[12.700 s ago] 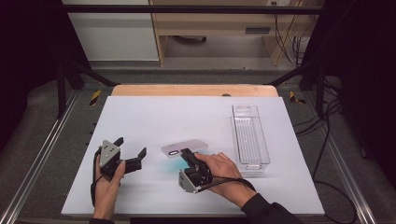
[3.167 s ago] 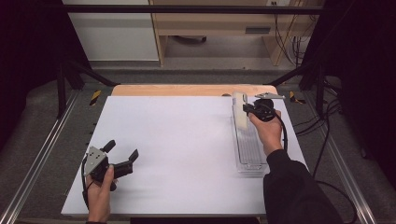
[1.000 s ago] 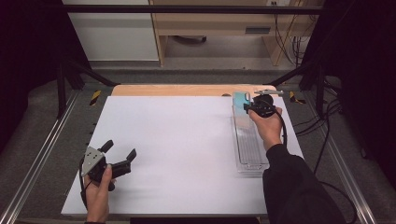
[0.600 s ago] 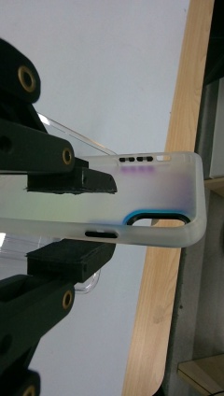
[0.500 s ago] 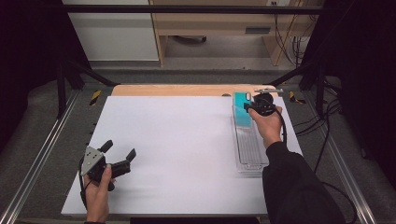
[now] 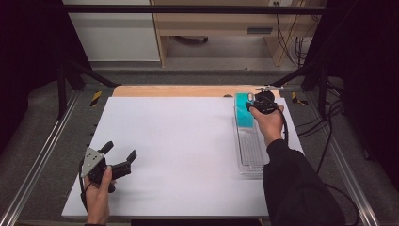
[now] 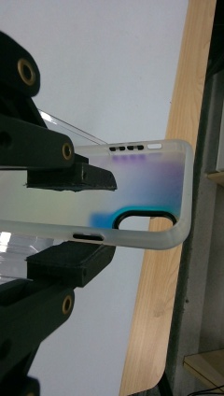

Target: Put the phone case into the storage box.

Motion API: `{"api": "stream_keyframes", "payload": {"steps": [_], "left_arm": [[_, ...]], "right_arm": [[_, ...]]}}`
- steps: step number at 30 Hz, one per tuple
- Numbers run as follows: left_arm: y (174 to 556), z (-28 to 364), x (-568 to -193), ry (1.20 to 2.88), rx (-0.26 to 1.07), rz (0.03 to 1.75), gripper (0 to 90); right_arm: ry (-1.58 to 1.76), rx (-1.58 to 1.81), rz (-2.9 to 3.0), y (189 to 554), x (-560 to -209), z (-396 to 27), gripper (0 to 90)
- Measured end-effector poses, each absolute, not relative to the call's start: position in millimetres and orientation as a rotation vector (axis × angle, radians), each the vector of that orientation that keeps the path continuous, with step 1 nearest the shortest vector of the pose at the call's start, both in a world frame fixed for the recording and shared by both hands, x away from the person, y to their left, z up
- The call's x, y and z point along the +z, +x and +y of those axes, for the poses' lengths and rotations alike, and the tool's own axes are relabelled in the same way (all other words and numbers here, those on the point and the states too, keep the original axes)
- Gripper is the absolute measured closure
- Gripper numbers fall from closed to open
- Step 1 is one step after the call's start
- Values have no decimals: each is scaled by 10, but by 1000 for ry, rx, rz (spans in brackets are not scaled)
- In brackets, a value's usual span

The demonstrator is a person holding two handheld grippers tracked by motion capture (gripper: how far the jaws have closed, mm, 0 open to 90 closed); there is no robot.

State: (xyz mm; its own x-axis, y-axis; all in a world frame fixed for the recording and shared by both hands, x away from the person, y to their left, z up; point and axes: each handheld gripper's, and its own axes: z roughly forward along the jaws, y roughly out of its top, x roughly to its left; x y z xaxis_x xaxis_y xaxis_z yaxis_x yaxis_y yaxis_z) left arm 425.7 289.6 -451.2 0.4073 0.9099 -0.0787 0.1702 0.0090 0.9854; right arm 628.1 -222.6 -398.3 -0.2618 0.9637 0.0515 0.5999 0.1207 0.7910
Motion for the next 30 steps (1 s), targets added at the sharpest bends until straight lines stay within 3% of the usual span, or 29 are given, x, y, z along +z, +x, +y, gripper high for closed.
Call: {"api": "stream_keyframes", "payload": {"steps": [30], "left_arm": [[4254, 2920, -4514, 1457, 773, 1026, 21]], "right_arm": [[1534, 1010, 1902, 6402, -3959, -2232, 592]]}}
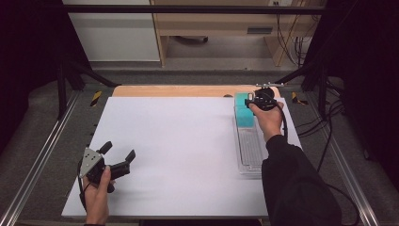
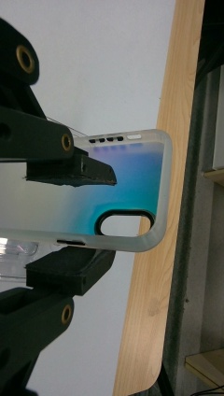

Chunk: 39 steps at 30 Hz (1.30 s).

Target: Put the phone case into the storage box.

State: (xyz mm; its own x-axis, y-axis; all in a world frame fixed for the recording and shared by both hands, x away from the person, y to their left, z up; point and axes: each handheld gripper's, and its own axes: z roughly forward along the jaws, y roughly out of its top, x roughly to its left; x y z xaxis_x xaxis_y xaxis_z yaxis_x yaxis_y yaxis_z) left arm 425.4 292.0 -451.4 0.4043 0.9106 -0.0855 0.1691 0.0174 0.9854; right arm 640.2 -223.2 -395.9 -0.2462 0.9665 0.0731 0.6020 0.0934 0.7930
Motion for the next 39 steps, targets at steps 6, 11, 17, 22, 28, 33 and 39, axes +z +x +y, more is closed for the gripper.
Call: {"api": "stream_keyframes", "payload": {"steps": [6, 11, 17, 22, 28, 33, 39], "left_arm": [[4256, 2924, -4512, 1455, 772, 1026, 21], [4246, 2929, -4505, 1447, 775, 1026, 21], [4248, 2938, -4505, 1447, 778, 1029, 21], [4244, 2926, -4499, 1444, 778, 1030, 21], [4248, 2916, -4502, 1457, 778, 1023, 21], [4238, 2939, -4507, 1451, 778, 1029, 21], [4243, 2938, -4507, 1450, 776, 1027, 21]], "right_arm": [[1534, 1017, 1891, 6418, -3973, -2229, 572], [1533, 1016, 1872, 6434, -3983, -2220, 528], [1539, 1026, 1845, 6449, -3992, -2221, 471], [1541, 1044, 1818, 6438, -3962, -2233, 409], [1548, 1044, 1789, 6416, -3930, -2258, 322], [1570, 1044, 1774, 6407, -3915, -2284, 264], [1593, 1038, 1776, 6395, -3902, -2289, 206]]}}
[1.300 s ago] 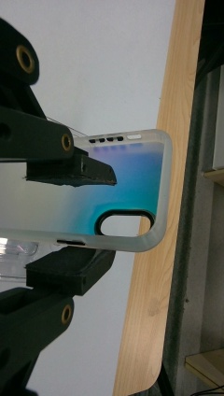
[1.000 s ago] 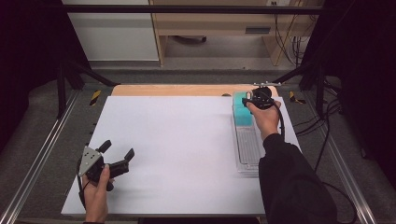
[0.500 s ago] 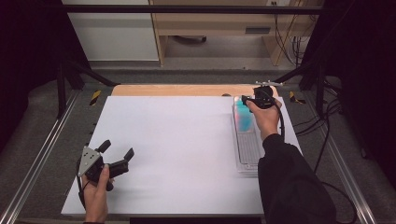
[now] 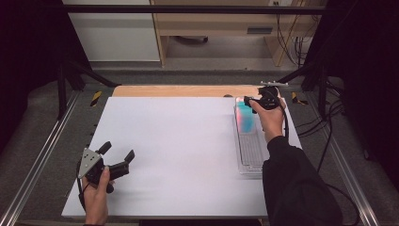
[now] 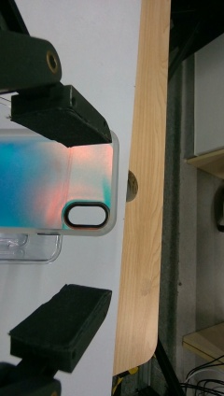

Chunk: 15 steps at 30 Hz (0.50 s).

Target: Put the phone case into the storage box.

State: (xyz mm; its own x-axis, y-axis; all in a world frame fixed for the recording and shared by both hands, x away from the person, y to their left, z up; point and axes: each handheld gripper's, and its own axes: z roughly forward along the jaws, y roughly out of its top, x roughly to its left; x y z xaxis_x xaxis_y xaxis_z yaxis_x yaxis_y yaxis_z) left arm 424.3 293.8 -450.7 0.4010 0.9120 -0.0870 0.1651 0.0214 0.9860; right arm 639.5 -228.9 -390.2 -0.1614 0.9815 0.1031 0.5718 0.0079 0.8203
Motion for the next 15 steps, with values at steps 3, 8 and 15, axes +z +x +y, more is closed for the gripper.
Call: {"api": "stream_keyframes", "payload": {"steps": [3, 8, 15], "left_arm": [[4246, 2936, -4507, 1450, 776, 1026, 21], [4245, 2930, -4504, 1448, 775, 1030, 21], [4250, 2913, -4507, 1460, 774, 1024, 16]], "right_arm": [[1604, 1043, 1774, 6391, -3895, -2282, 173], [1605, 1038, 1784, 6384, -3889, -2285, 135], [1636, 1022, 1791, 6380, -3892, -2309, 67]]}}
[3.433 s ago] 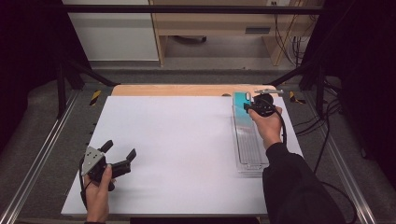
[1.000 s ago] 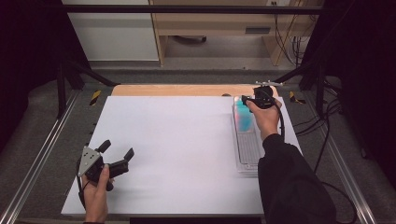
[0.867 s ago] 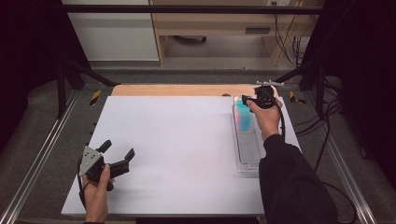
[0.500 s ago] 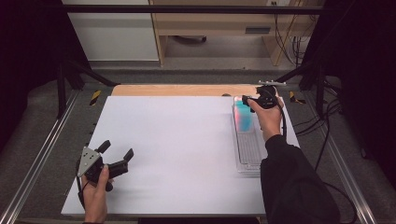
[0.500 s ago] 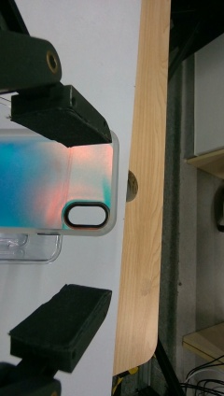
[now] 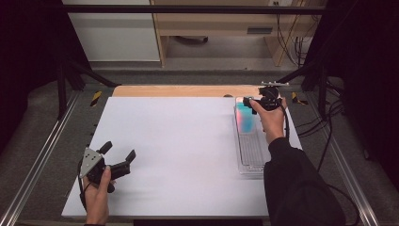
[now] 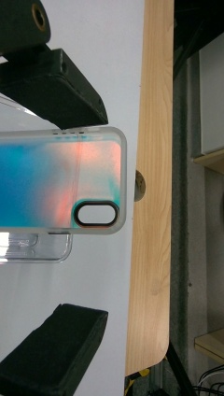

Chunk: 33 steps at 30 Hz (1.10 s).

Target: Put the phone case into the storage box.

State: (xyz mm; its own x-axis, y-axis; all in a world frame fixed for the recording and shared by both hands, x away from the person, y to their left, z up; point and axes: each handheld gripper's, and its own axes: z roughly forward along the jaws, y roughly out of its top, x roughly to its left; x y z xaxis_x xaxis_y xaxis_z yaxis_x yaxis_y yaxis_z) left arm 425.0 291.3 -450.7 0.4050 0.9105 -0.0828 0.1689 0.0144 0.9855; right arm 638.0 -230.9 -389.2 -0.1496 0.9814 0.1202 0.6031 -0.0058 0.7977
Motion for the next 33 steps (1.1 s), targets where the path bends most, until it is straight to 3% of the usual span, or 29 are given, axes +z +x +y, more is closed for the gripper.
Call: {"api": "stream_keyframes", "payload": {"steps": [33], "left_arm": [[4238, 2908, -4502, 1452, 770, 1010, 11]], "right_arm": [[1660, 1119, 1735, 6224, -3692, -2294, 56]]}}
